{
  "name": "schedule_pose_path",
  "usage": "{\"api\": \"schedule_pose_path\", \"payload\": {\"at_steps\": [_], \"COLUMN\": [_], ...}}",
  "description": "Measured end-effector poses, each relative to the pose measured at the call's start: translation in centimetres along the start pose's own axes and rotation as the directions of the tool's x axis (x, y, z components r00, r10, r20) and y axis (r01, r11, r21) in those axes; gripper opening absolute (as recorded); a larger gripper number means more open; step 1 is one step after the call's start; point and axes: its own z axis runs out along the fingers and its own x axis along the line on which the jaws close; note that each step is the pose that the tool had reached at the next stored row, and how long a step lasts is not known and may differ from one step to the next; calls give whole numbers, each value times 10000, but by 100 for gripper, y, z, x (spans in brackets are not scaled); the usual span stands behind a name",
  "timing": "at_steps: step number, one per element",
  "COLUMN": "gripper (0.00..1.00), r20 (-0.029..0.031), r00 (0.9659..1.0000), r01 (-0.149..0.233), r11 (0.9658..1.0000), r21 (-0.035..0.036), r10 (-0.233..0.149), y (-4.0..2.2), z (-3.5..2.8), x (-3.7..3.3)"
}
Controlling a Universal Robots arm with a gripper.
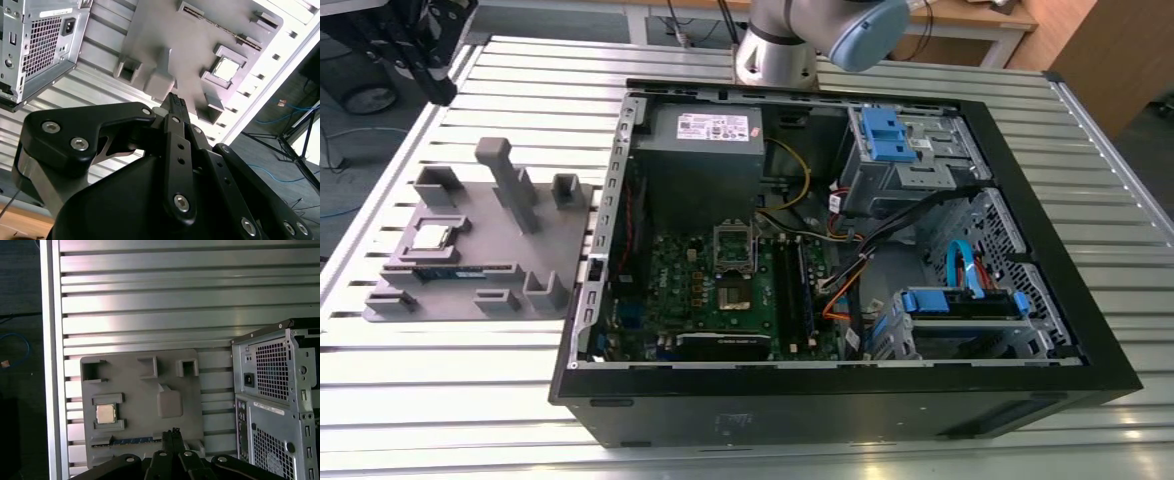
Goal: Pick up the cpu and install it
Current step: 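Reach for the cpu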
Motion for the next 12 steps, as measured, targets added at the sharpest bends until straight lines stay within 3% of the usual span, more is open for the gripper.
{"api": "schedule_pose_path", "payload": {"at_steps": [8,12], "gripper": [11,11], "r20": [4,5], "r00": [10000,10000], "r01": [0,1], "r11": [10000,10000], "r21": [0,-1], "r10": [0,-1], "y": [-11,-14], "z": [-6,-7], "x": [148,181]}}
